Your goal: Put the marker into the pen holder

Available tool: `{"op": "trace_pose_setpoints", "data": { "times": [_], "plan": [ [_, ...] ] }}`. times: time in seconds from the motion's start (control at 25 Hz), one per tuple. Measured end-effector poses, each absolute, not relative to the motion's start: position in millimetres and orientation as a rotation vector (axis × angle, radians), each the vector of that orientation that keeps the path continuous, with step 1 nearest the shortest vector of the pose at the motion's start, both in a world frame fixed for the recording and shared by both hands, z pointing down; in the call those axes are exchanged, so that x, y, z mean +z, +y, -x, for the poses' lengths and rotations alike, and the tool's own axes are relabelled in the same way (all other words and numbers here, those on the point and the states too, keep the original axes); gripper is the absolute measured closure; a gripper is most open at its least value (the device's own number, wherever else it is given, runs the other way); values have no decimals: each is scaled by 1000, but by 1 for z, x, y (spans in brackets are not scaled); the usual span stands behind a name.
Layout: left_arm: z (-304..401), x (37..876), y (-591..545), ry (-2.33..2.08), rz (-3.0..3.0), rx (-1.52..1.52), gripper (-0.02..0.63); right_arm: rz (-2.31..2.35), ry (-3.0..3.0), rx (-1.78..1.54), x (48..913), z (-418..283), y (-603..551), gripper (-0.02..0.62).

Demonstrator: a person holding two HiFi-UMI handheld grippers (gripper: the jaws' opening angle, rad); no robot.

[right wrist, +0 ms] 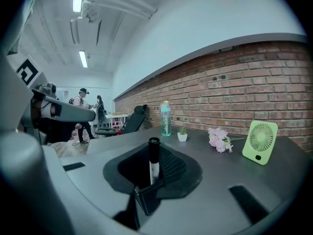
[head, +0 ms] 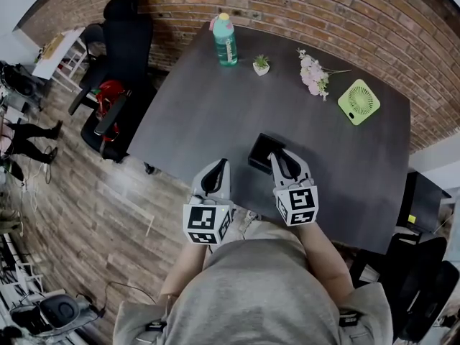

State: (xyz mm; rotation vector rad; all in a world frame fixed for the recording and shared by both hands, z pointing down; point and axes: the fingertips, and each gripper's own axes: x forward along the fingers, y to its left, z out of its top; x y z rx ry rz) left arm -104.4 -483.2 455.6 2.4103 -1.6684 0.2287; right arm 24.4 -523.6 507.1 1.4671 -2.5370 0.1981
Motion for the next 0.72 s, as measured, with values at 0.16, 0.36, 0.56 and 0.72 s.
{"op": "trace_pose_setpoints", "data": {
  "times": [0.16, 0.36, 0.56, 0.72],
  "plan": [
    [105, 457, -486, -1672, -2402, 230, 588, -1441, -2516, 203, 519, -22, -526, 531],
    [106, 456, -489, -1679, -2398, 223, 588, -1412, -2491, 218, 533, -19, -525, 531],
    [106, 457, -489, -1679, -2400, 224, 588, -1405, -2470, 230, 542, -20, -523, 529],
    [106, 458, -489, -1678, -2400, 225, 588, -1403, -2470, 227, 543, -20, -522, 531]
  ]
}}
